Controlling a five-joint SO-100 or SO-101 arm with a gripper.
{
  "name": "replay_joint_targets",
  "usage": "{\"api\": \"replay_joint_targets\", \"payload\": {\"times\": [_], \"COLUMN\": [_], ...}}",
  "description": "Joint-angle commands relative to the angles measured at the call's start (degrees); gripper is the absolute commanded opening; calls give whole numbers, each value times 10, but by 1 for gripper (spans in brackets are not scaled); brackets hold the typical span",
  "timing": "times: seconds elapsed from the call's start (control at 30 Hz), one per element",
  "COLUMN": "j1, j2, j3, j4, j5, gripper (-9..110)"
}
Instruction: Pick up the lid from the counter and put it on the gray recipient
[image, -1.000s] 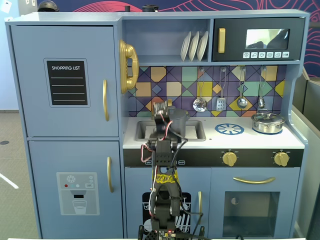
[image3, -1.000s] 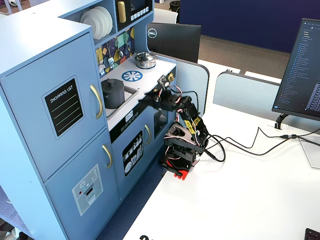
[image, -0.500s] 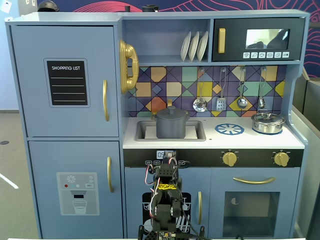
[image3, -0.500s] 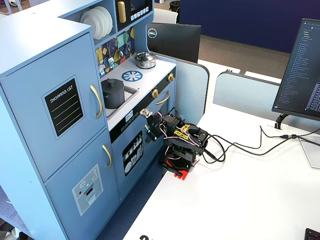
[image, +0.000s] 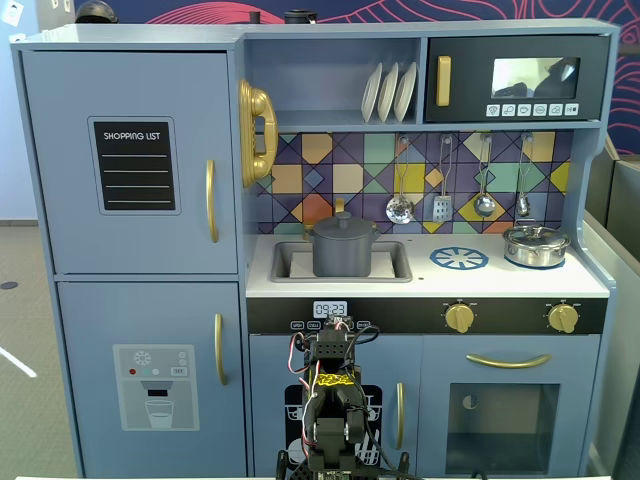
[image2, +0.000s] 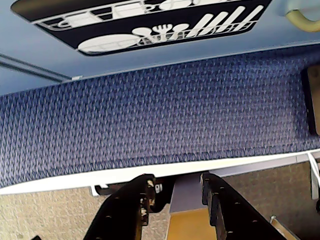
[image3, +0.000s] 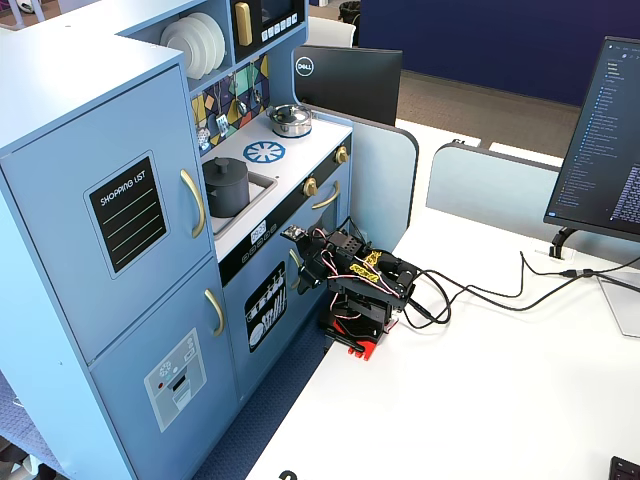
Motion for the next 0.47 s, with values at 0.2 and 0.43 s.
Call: {"api": "replay_joint_targets", "payload": {"times": [0.2, 0.43], "j1": [8, 8], "j2": [-6, -6], "j3": [-1, -1], "j4": [99, 99], "j5": [-2, -2], "gripper": [4, 4]}}
